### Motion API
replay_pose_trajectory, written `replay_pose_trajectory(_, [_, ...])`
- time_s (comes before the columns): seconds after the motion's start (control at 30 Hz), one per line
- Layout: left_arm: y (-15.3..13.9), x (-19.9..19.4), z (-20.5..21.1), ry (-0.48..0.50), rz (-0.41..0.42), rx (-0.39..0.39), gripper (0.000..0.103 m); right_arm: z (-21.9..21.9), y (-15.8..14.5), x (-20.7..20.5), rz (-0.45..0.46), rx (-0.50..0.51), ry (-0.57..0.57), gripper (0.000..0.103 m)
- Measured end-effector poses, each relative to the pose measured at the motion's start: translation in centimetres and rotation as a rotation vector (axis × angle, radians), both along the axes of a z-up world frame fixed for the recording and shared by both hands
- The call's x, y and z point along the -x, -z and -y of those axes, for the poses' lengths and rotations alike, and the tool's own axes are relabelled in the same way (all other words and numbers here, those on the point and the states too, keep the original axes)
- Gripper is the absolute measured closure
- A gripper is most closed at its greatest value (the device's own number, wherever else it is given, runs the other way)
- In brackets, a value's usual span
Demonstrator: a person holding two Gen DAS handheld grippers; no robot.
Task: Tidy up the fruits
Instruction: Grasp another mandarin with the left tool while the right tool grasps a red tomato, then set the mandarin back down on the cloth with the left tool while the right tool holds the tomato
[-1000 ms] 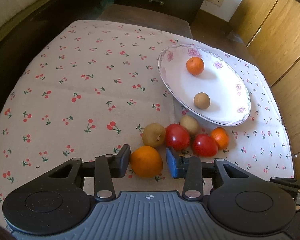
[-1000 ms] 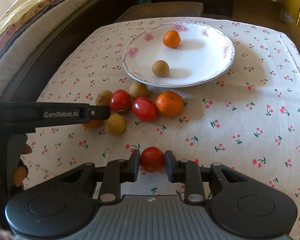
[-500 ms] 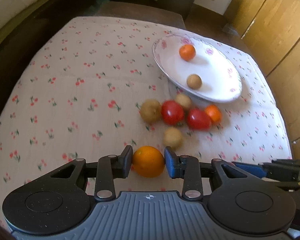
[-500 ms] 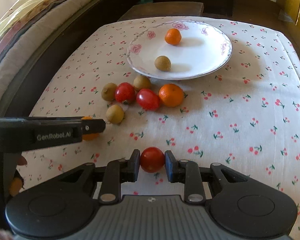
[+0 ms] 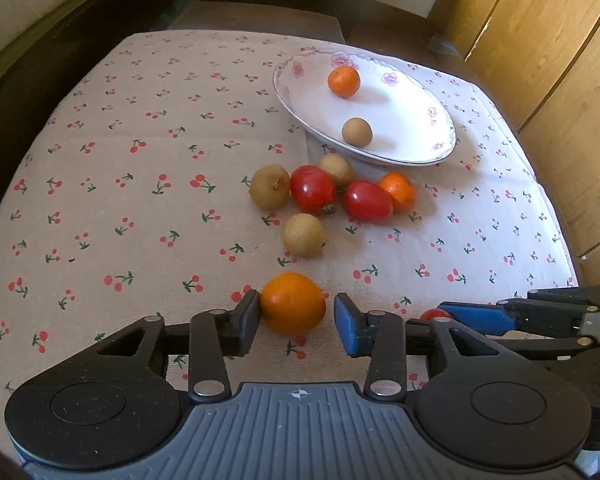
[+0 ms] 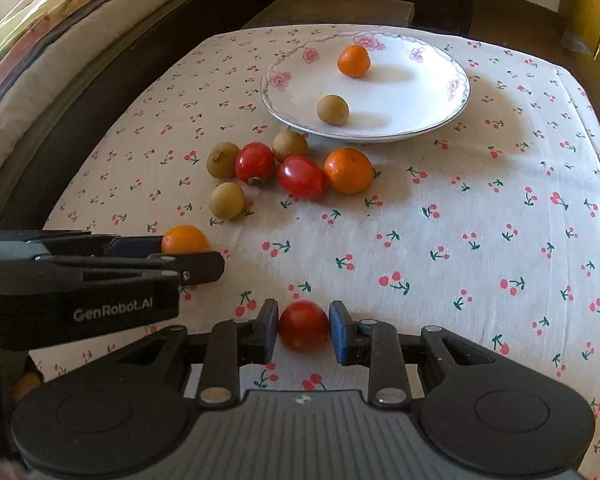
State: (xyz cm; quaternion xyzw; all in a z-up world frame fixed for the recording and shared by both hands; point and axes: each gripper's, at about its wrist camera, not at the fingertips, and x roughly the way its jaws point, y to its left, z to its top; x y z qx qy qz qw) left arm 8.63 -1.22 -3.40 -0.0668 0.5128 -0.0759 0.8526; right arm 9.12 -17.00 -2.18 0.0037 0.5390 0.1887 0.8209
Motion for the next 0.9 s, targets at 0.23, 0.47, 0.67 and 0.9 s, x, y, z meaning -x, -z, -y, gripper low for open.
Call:
replay_pose_trajectory(0.23, [0.1,-0.5,-0.4,-0.034,-0.011,0.027,0.043,0.0,-0.2,-0.1,0.0,0.005,0.004,0.07])
replay_pose_trajectory(0.47, [0.0,-0.5,0.4,-0.014,-0.004,-0.013,0.056,-0.3,-0.2,0.2,0.017,0.038,-0.002,0.073])
replay_pose_trajectory(0.67, [-0.1,0.2,0.0,-0.015,-0.01,-0.025,0.059,0.3,-0.6,0.5,0.03,0.033,0.017,0.076])
replay_pose_trajectory(0.9, [-1.3,0.8,0.4,-0.009,0.007,-0.009,0.059,0.4,-2.0,1.0,0.05,0.01,0.026,0.079])
